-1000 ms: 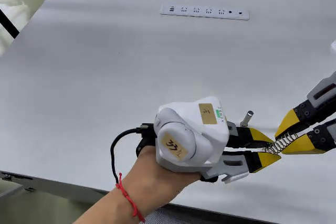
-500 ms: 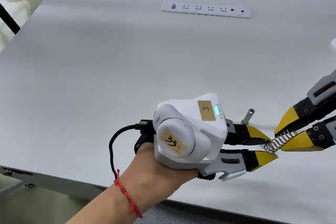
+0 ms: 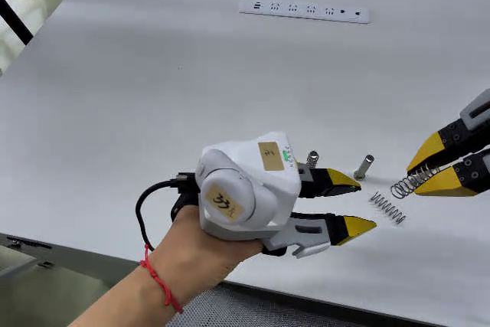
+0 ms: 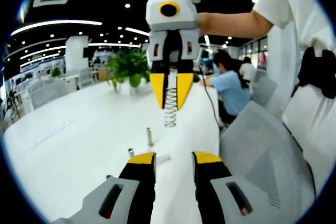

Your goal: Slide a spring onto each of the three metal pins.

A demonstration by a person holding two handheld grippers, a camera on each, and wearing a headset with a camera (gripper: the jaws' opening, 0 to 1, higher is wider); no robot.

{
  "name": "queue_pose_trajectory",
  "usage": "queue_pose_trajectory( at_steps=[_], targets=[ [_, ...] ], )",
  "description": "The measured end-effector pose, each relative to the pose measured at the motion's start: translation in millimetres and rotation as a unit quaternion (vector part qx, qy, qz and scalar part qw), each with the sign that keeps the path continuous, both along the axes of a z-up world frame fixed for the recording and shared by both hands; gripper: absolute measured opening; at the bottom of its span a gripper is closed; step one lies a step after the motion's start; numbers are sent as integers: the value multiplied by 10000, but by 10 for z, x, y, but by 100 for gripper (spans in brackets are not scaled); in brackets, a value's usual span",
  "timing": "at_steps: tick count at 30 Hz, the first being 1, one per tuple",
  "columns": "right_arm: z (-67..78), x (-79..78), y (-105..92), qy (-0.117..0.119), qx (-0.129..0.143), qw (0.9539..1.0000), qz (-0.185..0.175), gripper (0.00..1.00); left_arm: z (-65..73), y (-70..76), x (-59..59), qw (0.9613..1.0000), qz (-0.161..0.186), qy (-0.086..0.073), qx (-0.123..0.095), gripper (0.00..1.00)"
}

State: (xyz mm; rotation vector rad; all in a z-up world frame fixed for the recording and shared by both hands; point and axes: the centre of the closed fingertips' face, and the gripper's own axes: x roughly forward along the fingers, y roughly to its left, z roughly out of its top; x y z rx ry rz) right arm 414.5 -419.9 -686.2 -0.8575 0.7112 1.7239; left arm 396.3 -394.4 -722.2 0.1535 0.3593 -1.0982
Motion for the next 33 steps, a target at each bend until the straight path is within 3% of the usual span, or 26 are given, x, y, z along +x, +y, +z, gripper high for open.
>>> queue_pose_trajectory(
  at_steps=[13, 25, 33],
  targets=[
    [-100, 467, 24, -488, -236, 9975, -455, 12, -123, 394, 72, 9989, 451, 65, 107, 44],
    [-363, 710, 82, -564, -562, 9954, -525, 12, -219, 531, 133, 9980, 589, 138, 186, 59],
    [-551, 760, 119, -553, -775, 9944, -462, 12, -287, 616, 175, 9975, 656, 190, 185, 72]
  ],
)
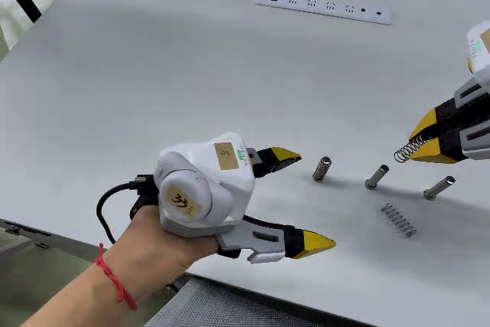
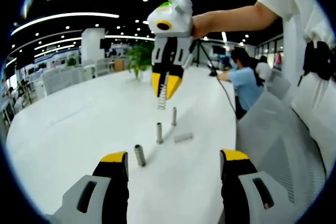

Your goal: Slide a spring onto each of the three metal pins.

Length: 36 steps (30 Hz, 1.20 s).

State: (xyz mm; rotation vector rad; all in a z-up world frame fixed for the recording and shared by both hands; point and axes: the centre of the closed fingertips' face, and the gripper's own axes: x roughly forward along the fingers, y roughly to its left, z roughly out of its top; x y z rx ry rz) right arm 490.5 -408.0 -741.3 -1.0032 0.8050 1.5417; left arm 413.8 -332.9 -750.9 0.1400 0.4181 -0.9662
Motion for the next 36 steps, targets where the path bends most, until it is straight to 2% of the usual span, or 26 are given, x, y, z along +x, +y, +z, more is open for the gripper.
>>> queue_pose_trajectory(
  at_steps=[2, 10, 18, 23, 36],
  targets=[
    [-86, 43, -23, 16, -28, 10000, -1, 12, -6, 4, 7, 10000, 14, 11, -35, 76],
    [-212, 83, 9, 64, -155, 9999, 14, 12, -10, 16, 38, 9999, 66, 9, -159, 85],
    [-261, 81, 20, 120, -266, 9996, 50, 12, -2, -5, 48, 9994, 108, 57, -319, 91],
    [-289, 80, 4, 105, -357, 9993, 94, 12, -14, -9, 50, 9993, 117, 79, -347, 92],
    [-350, 85, 26, 182, -386, 9991, 75, 12, -23, -14, 62, 9991, 140, 91, -399, 91]
  ],
)
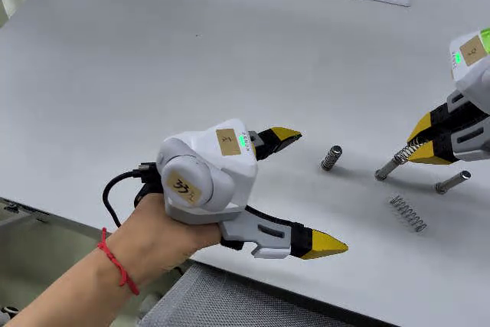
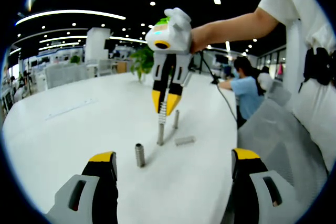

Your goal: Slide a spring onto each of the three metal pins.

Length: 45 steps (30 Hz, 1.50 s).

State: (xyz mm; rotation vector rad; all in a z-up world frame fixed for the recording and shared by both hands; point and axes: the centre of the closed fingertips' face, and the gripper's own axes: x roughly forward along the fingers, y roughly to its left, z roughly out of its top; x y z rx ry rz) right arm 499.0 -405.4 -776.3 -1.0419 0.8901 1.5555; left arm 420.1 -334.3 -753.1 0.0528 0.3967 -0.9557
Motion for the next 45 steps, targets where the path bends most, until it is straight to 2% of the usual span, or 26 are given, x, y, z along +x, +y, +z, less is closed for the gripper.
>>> queue_pose_trajectory(
  at_steps=[15, 30, 40, 45],
  targets=[
    [-96, -20, 26, 50, -7, 10000, -10, 12, -10, -10, -9, 10000, 11, 23, -48, 91],
    [-227, -33, 39, -62, -73, 9999, 60, 12, -7, -3, -14, 9999, 34, 43, -88, 90],
    [-280, -108, 62, -98, -74, 9999, 95, 12, 12, -5, -24, 9999, 46, 43, -97, 90],
    [-347, -69, 39, -106, -97, 9999, 77, 12, 16, -3, -20, 9999, 53, 42, -115, 90]
  ],
)
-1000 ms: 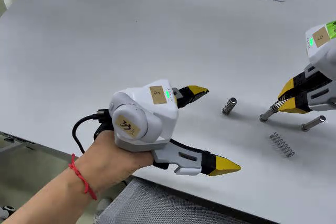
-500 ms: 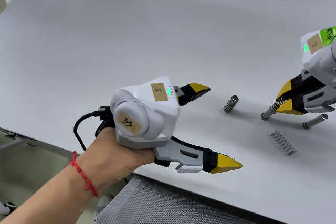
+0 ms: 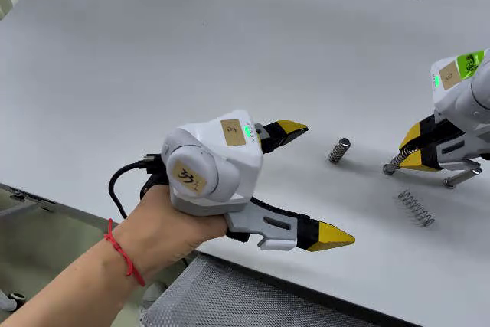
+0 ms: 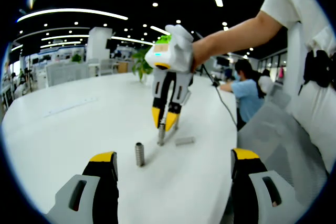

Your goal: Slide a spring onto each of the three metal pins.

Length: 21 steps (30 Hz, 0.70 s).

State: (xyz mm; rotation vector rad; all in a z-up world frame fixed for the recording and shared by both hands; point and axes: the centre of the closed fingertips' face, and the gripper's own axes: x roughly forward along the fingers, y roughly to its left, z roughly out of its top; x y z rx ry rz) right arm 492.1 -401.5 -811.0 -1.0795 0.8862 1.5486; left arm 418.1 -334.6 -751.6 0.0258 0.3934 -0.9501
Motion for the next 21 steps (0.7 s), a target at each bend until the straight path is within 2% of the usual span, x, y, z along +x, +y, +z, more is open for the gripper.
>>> queue_pose_trajectory(
  at_steps=[21],
  targets=[
    [-158, -16, 5, -2, -58, 10000, -53, 13, -20, 10, -8, 10000, -37, 10, 32, 90]
  ],
)
